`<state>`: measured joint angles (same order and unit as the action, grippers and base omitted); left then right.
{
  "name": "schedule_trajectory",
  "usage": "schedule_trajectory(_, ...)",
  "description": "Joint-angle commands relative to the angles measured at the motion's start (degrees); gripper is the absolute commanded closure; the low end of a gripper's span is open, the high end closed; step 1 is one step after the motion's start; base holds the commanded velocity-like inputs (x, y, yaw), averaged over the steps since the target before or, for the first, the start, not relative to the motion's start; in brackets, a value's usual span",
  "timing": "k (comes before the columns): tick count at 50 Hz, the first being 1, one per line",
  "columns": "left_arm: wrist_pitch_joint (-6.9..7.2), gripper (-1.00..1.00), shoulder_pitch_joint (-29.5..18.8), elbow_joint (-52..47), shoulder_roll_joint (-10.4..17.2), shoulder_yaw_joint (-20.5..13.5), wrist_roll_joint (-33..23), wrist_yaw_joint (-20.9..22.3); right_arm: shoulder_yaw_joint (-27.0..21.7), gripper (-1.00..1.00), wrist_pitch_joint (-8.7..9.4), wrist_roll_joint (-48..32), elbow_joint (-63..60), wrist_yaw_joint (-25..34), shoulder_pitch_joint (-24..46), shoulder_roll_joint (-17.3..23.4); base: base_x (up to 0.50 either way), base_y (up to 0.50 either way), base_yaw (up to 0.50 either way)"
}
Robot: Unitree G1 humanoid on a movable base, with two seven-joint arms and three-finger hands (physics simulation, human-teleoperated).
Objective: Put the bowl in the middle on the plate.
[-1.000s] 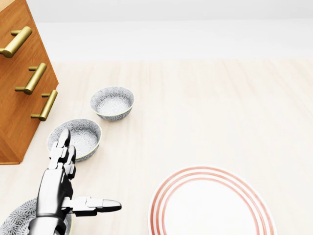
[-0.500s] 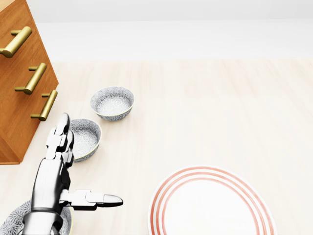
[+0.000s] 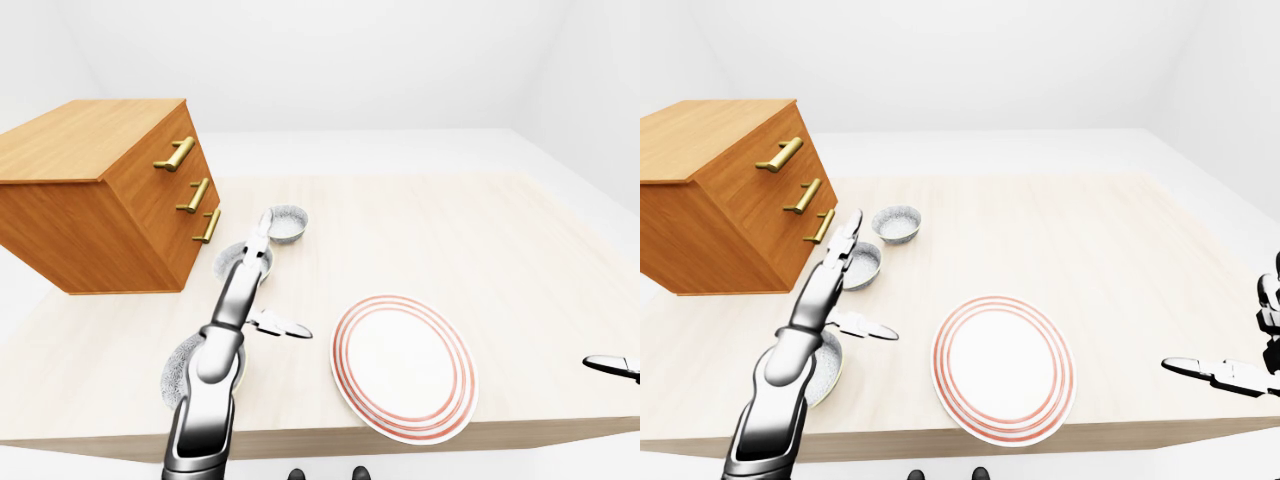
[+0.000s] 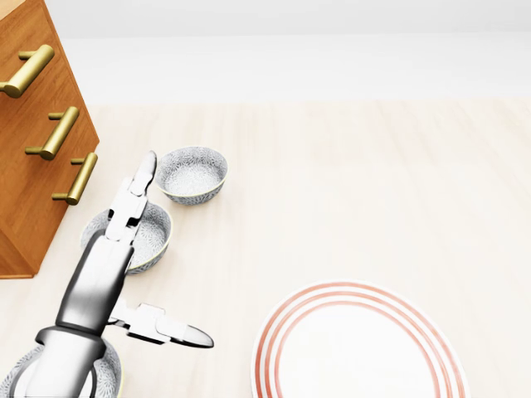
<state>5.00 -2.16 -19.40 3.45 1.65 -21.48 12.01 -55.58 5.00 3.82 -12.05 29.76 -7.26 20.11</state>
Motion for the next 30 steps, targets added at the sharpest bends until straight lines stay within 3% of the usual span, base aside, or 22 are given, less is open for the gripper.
schedule_trajectory(1, 0.0, -1.0, -2.6, -1.5, 1.4, 0.2, -9.4, 7.2, -0.2, -1.0, 0.0, 0.0, -0.7, 0.4, -0.2, -0.1, 0.0, 0.0, 0.0)
schedule_trajectory(5, 0.0, -1.0, -4.4, -1.1, 2.4, -0.1, -14.2, 10.3, 0.0, -1.0, 0.0, -0.1, -0.3, 0.5, -0.1, -0.2, 0.0, 0.0, 0.0)
schedule_trajectory(14, 0.0, -1.0, -7.0, -1.2, 2.4, -1.6, -18.2, 14.4, 0.1, -1.0, 0.0, -0.6, 0.6, 0.2, -0.1, -0.2, 0.0, 0.0, 0.0)
schedule_trajectory(22, 0.0, -1.0, -10.0, -1.0, 4.3, -3.3, -23.5, 18.3, 0.3, -1.0, 0.0, -0.7, 0.9, -0.1, -0.1, 0.0, 0.0, 0.0, 0.0)
schedule_trajectory(26, 0.0, -1.0, -11.1, 0.0, 5.4, -4.1, -25.4, 19.3, 0.4, -1.0, 0.0, -0.5, 0.8, -0.2, -0.1, 0.1, 0.0, 0.0, 0.0)
schedule_trajectory(30, 0.0, -1.0, -11.3, 0.5, 7.4, -4.3, -30.8, 18.7, 0.0, -1.0, 0.0, -0.6, -0.3, 0.2, -0.2, -0.2, 0.0, 0.0, 0.0)
